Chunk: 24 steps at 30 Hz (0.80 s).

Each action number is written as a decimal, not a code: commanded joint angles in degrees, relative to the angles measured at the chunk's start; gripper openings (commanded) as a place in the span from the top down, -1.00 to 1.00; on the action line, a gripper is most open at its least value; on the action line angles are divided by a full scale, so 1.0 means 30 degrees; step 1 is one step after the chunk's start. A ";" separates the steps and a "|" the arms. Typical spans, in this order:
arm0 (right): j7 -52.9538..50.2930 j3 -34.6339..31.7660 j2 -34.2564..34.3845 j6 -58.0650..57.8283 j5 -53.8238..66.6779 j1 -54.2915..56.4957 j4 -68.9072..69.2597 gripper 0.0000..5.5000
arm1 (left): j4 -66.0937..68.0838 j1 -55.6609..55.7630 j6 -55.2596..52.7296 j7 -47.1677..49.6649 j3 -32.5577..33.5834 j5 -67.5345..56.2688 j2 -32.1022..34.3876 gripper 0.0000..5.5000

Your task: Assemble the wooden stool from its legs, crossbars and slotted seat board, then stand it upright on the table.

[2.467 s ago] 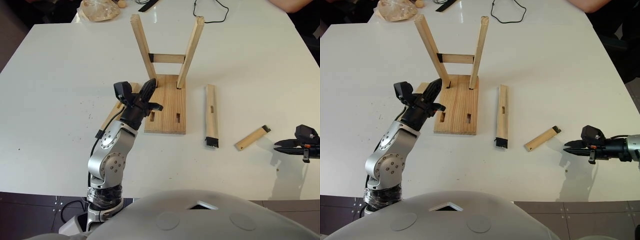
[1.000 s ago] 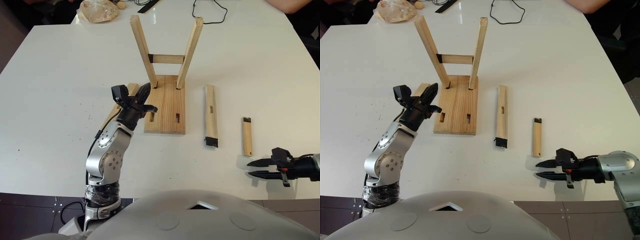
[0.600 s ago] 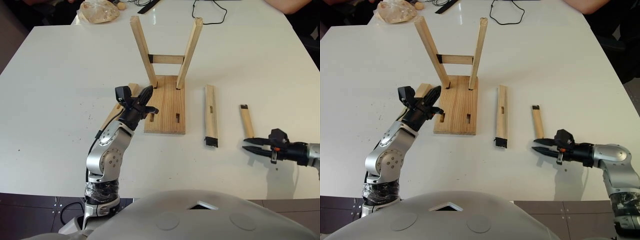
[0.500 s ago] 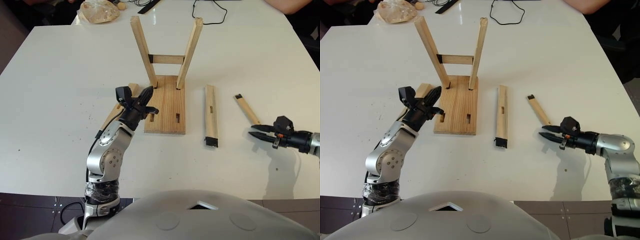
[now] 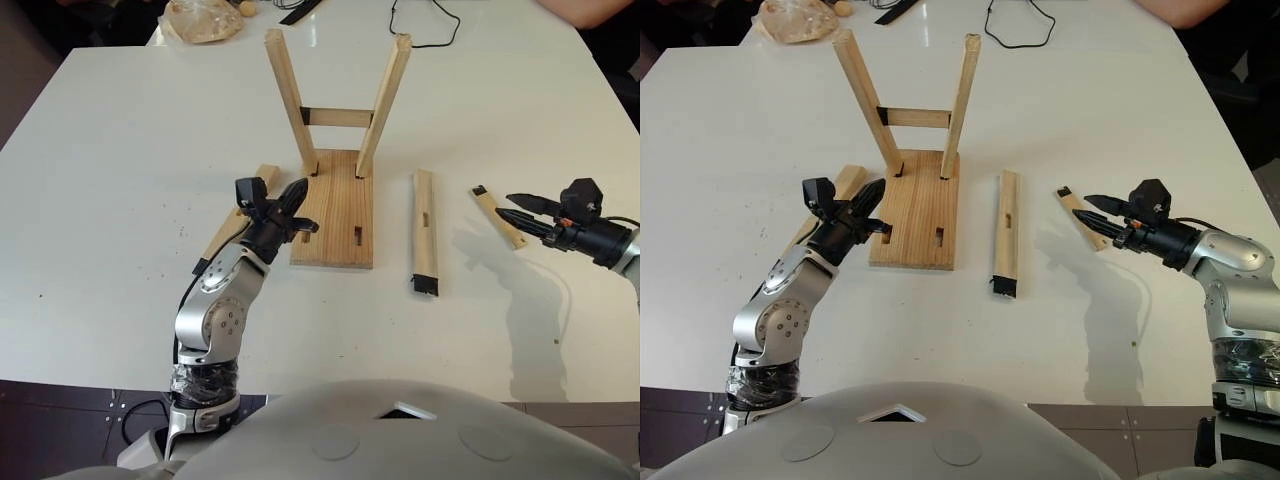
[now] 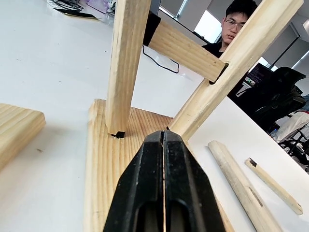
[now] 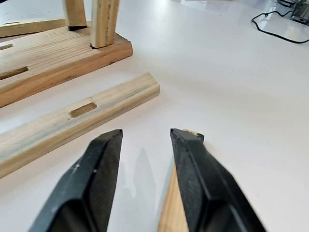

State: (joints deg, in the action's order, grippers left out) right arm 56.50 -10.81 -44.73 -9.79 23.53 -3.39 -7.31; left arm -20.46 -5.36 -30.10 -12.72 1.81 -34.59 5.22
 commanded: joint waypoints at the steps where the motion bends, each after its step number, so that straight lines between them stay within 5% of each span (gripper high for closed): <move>1: -0.2023 0.0211 0.1331 0.0419 -0.1399 -0.1663 -0.0386 0.10 | 0.0279 0.0137 0.0081 -0.0244 0.0048 0.0184 0.0112 1.00; 10: -0.3512 -0.0301 0.2448 -0.0259 -0.1301 -0.1152 -0.0239 0.07 | 0.0784 0.0286 0.0256 -0.0588 0.0059 0.0524 0.0182 1.00; 15: -0.3631 -0.0406 0.2351 0.0058 -0.1716 -0.0731 -0.1343 -0.18 | 0.0882 -0.0020 0.0509 -0.0595 -0.0047 0.0650 0.0002 1.00; 24: -0.4155 0.1785 0.2133 0.0216 -0.4450 -0.0166 -0.4384 -0.19 | 0.1104 0.0077 0.0466 -0.0675 -0.0189 0.0730 0.0006 1.00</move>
State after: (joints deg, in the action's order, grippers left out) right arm 45.15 -7.48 -38.46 -7.52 13.59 -1.63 -17.15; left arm -17.68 -5.42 -28.12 -14.24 1.06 -32.58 4.76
